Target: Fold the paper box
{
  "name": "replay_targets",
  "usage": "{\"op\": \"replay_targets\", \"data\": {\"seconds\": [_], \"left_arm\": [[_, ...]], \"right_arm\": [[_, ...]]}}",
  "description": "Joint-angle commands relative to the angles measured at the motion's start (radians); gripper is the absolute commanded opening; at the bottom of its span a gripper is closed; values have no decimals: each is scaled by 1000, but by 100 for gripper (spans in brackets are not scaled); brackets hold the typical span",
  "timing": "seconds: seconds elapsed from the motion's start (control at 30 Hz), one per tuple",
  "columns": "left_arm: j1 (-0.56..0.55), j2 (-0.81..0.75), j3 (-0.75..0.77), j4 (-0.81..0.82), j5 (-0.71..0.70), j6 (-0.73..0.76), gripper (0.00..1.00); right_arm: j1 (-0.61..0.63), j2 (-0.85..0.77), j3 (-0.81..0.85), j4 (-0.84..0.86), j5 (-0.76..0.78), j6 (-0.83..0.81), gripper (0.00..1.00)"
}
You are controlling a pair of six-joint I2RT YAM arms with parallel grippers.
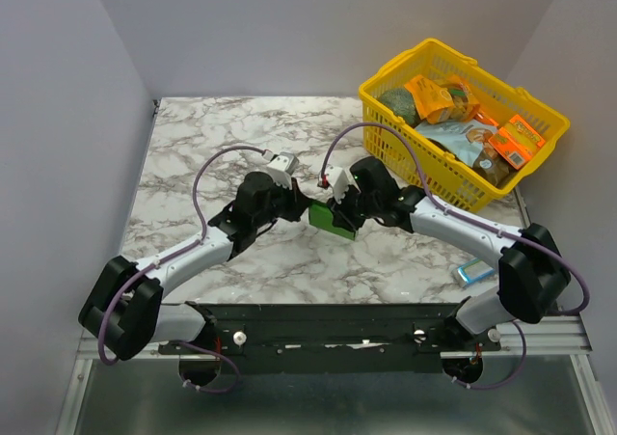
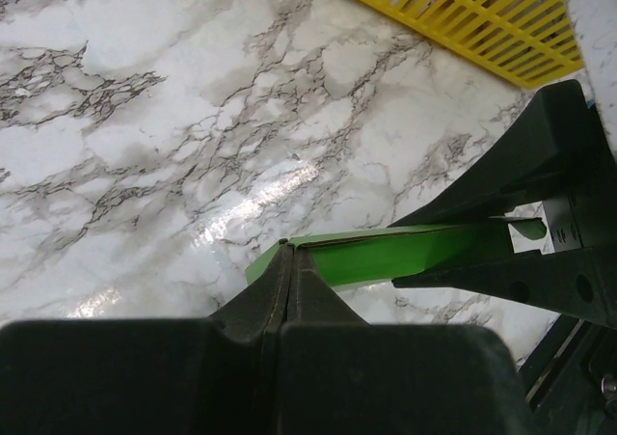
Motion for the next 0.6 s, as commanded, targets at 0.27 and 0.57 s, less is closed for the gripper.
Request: {"op": "replay_targets", "data": {"seconds": [0.27, 0.57], "left_arm": [[-36, 4, -140, 223, -72, -35, 0], [-48, 62, -181, 375, -96, -47, 0]], "right_arm": [[8, 21, 5, 53, -10, -7, 20], [17, 47, 6, 52, -19, -13, 20]]}}
